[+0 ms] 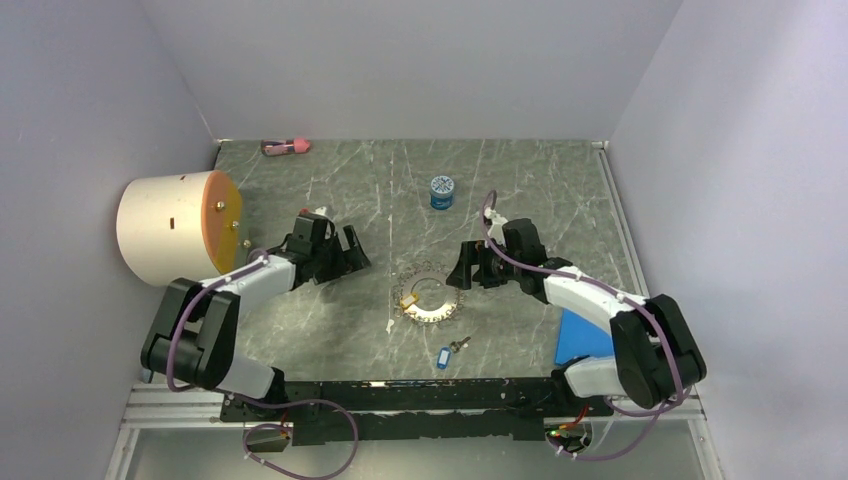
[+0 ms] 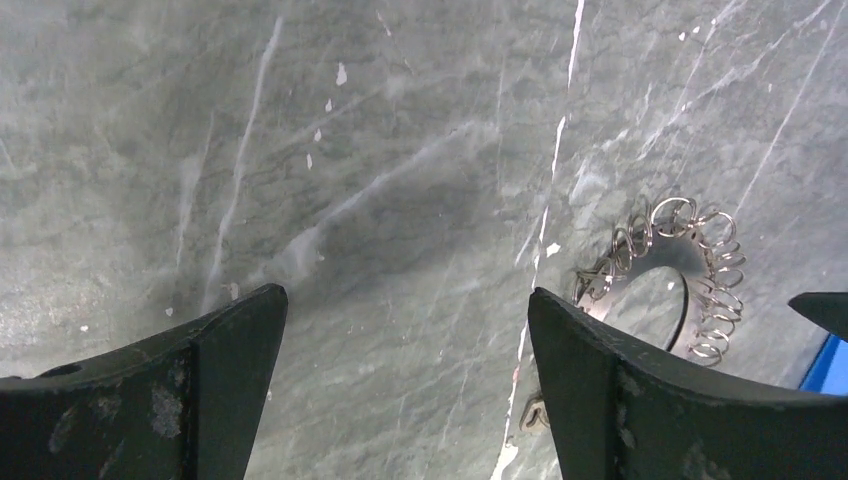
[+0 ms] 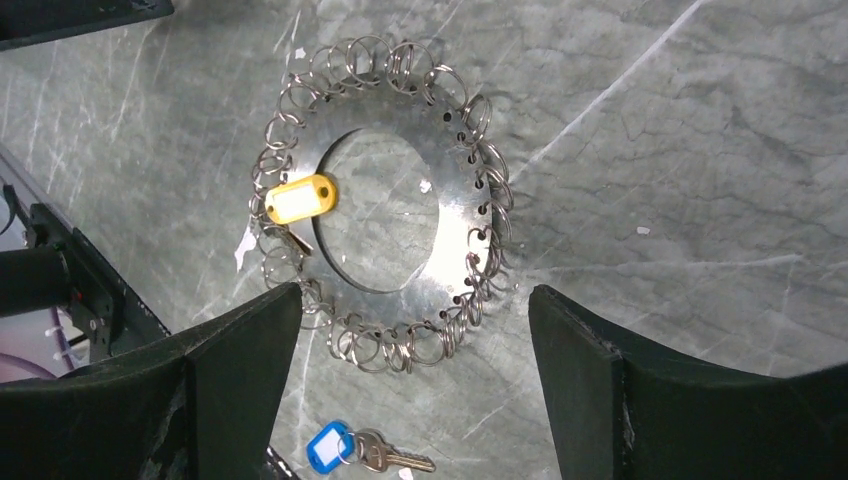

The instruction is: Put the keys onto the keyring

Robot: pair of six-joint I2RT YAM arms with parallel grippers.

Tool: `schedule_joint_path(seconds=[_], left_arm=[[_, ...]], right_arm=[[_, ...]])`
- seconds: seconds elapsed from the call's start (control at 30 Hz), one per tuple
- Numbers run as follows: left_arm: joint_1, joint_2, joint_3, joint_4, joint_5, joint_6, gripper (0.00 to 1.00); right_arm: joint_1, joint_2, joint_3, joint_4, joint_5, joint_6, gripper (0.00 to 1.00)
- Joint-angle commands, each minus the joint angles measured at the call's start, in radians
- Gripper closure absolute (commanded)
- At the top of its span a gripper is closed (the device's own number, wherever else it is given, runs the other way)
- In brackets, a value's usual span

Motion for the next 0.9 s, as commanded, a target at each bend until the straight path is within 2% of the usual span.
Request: schedule_joint_path(seconds=[0.0,0.2,0.33,0.43,0.63,0.73,0.87], left_arm=[[0.02,-0.069,-0.029,0.012,0.084,-0.019,0.05],[0.029,-0.211,-0.096,0.017,-0.001,-0.007,0.05],[0.03,-0.244,-0.123,0.055,0.044,0.019,0.05],[0.03,-0.197,-0.112,0.077,0.133,0.029,0.05],[0.014,-0.031,-0.11,0.256,0.349,-0.049,0.23],[-0.023,0.04,-0.09,0.298,0.38,-0.071,0.28],[-0.073,0.098,-0.036,0.26,0.371,-0.053,0.34]], right_arm=[[0.013,0.02,0.052,-0.016,-0.037,-0.018,0.14],[0.066,0.053,0.125,-0.095,0.019,-0.082,0.17],[0.101,0.086,0.169,-0.12,0.044,-0.102,0.18],[0.114,0.107,0.193,-0.121,0.042,-0.102,0.18],[0.119,0.134,0.218,-0.115,0.017,-0.084,0.19],[0.12,0.147,0.228,-0.114,0.017,-0.079,0.19],[0.12,0.183,0.267,-0.131,0.015,-0.074,0.2]])
